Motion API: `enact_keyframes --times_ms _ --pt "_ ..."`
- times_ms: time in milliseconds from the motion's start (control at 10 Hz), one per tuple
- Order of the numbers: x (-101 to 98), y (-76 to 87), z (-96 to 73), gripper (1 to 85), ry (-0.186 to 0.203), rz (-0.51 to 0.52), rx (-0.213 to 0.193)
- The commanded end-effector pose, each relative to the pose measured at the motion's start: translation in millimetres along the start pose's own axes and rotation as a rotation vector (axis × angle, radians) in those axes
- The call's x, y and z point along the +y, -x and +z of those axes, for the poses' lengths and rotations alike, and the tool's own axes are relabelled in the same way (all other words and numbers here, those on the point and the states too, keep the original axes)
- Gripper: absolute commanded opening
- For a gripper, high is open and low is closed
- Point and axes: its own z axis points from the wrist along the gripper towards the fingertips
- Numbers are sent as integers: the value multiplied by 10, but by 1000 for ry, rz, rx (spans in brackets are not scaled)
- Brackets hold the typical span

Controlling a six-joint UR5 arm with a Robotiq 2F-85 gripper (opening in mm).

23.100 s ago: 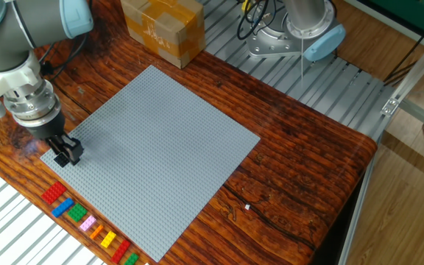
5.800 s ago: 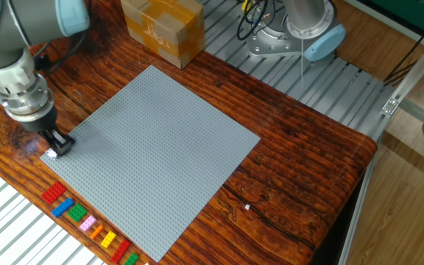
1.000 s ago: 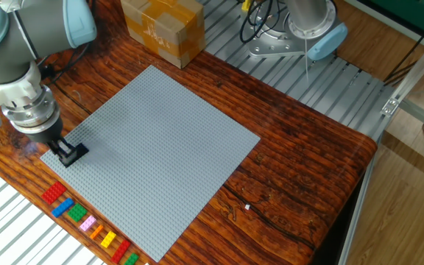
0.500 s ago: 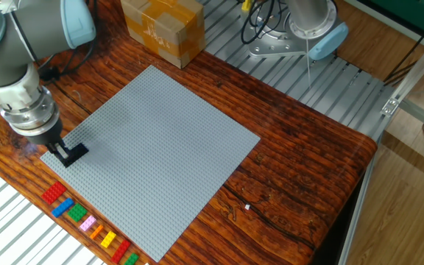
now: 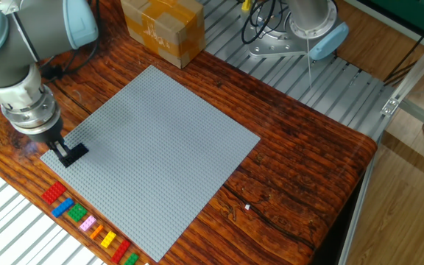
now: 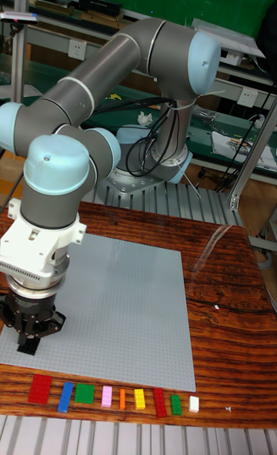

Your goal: Build with small Lego blocks

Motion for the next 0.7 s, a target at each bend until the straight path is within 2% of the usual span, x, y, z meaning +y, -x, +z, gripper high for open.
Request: enact_keyframes --times_ms 0,200,600 --pt "-99 -2 41 10 -13 -2 -13" --pt "-142 12 103 10 -14 -24 -35" --pt "-83 69 148 10 -9 -8 -66"
